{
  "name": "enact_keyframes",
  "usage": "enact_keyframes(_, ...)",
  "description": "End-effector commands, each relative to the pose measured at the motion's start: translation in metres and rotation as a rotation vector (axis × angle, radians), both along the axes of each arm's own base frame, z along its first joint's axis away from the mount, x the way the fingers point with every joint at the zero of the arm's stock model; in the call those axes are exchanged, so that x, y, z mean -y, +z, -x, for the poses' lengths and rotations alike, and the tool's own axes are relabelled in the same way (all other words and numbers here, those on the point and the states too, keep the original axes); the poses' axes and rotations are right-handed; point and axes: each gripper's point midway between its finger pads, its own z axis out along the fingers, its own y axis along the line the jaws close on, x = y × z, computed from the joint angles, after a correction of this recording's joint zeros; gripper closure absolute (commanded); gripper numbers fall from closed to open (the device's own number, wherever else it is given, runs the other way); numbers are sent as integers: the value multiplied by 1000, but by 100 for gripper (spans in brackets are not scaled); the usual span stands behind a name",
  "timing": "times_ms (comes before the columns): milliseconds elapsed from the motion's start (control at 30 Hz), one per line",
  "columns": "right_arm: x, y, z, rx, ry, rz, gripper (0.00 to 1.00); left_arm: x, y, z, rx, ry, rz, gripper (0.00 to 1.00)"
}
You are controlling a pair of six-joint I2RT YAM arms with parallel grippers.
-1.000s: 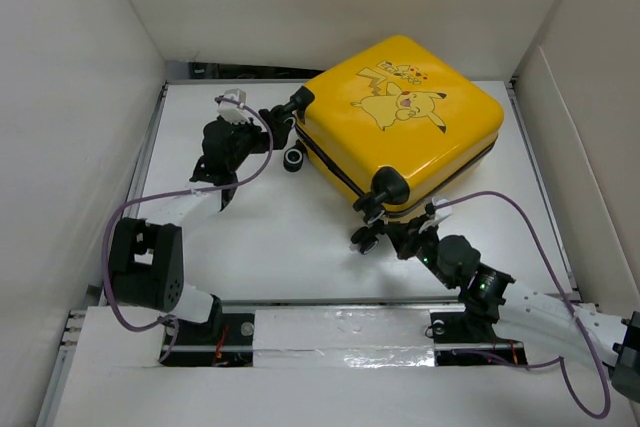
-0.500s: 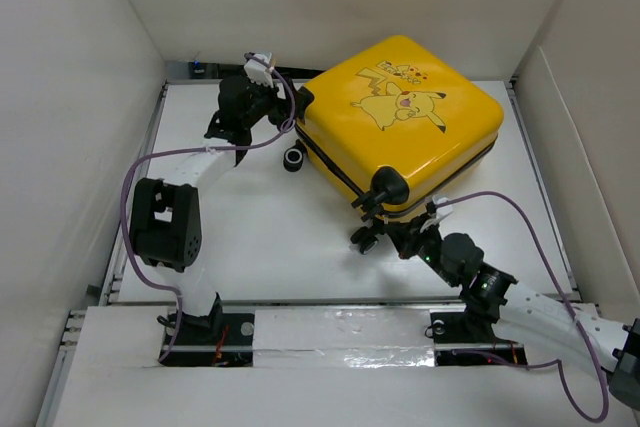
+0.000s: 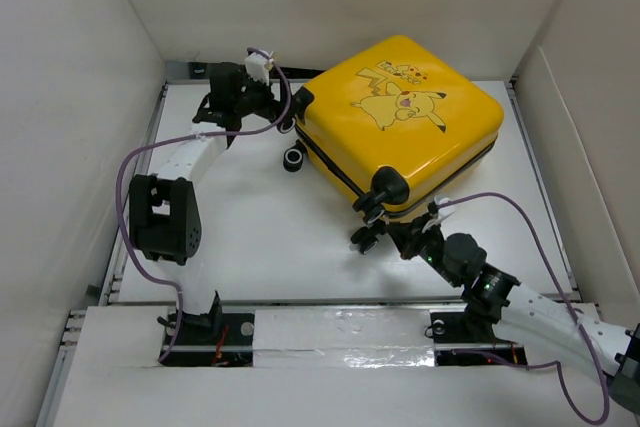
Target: Pack the luggage
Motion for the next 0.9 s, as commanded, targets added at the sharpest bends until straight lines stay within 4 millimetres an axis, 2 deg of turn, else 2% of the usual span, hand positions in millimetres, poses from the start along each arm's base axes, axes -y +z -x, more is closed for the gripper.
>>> enact_keyframes(0, -13, 49, 6, 104, 70, -120, 100, -7, -40, 32, -170, -105, -69, 8)
enact_keyframes(67, -13, 49, 6, 107, 75, -117, 100, -8, -47, 38, -185, -133, -99, 8)
enact_keyframes(100, -14, 49, 7, 107, 79, -115, 100, -10, -59, 45, -239, -146, -118, 7)
enact_keyframes(167, -14, 49, 7, 107, 82, -117, 100, -13, -62, 45, -240, -138, -142, 7)
enact_keyframes(200, -15, 49, 7, 109, 87, -120, 100, -12, -57, 44, -214, -137, -133, 7)
enact_keyframes(300, -15, 49, 8, 108, 90, -119, 100, -8, -62, 49, -240, -162, -114, 7)
enact_keyframes(467, -14, 50, 9, 112, 92, -123, 100, -4, -62, 41, -229, -138, -133, 10)
enact_keyframes(567, -15, 49, 10, 110, 98, -118, 100, -5, -42, 34, -157, -84, -130, 10)
enact_keyframes(600, -16, 47, 9, 106, 100, -111, 100, -2, -24, 33, -94, -73, -126, 9)
enact_keyframes(733, -19, 48, 8, 106, 109, -109, 100, -6, 0, 26, -28, -34, -123, 8)
enact_keyframes(867, -22, 45, 8, 100, 115, -103, 100, -5, -7, 20, -46, -48, -138, 8)
